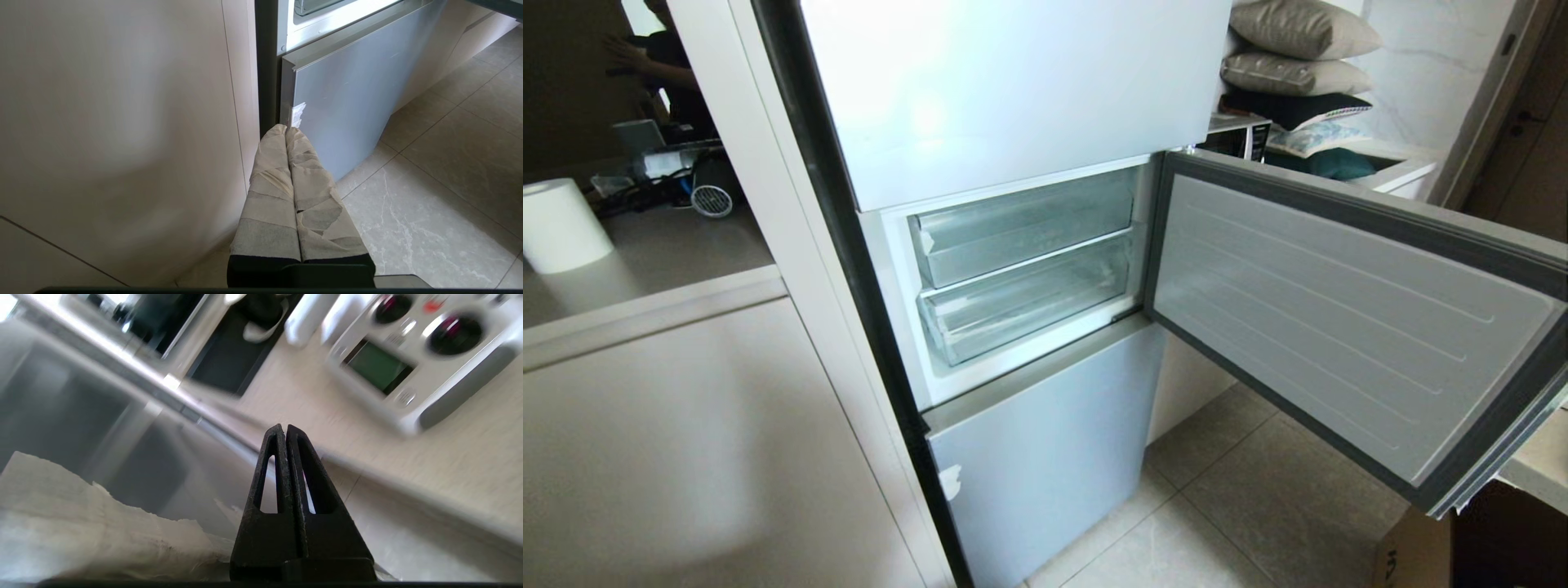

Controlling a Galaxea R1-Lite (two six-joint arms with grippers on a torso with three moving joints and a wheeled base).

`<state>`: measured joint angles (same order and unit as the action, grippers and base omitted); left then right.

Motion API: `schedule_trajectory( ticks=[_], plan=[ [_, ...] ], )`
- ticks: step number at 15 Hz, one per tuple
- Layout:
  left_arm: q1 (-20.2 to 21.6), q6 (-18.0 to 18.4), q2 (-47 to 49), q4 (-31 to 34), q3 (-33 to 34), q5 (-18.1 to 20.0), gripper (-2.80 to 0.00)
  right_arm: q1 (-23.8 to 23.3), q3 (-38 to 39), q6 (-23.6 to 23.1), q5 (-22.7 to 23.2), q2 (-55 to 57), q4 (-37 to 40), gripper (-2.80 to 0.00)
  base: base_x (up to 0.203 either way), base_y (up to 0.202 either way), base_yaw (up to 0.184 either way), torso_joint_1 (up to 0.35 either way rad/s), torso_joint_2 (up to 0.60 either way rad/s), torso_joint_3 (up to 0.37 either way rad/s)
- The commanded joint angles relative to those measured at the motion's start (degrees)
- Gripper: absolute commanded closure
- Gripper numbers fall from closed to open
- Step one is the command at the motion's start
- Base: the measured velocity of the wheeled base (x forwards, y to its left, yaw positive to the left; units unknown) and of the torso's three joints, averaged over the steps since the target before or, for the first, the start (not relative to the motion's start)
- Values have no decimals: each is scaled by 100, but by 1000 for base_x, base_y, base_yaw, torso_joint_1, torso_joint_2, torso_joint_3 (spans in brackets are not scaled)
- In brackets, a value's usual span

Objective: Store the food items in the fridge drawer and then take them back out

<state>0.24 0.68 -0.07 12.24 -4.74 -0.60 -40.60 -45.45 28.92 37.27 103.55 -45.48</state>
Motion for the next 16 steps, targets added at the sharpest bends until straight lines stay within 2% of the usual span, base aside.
schedule_trajectory(
  ticks=[1, 4, 9, 13, 16],
  plan=[
    [2, 2, 7, 7, 0, -2, 0, 305, 376, 19, 92, -506, -31, 0, 0, 0, 0, 0, 0, 0],
    [2, 2, 7, 7, 0, -2, 0, 786, 856, 11, 104, -939, -31, 0, 0, 0, 0, 0, 0, 0],
    [2, 2, 7, 7, 0, -2, 0, 1877, 1480, 25, 36, -1731, -17, 0, 0, 0, 0, 0, 0, 0],
    [2, 2, 7, 7, 0, -2, 0, 2657, 1965, 18, -327, -2271, -5, 0, 0, 0, 0, 0, 0, 0],
    [2, 2, 7, 7, 0, -2, 0, 3026, 2190, 18, -430, -2555, 8, 0, 0, 0, 0, 23, 10, -6]
  ],
)
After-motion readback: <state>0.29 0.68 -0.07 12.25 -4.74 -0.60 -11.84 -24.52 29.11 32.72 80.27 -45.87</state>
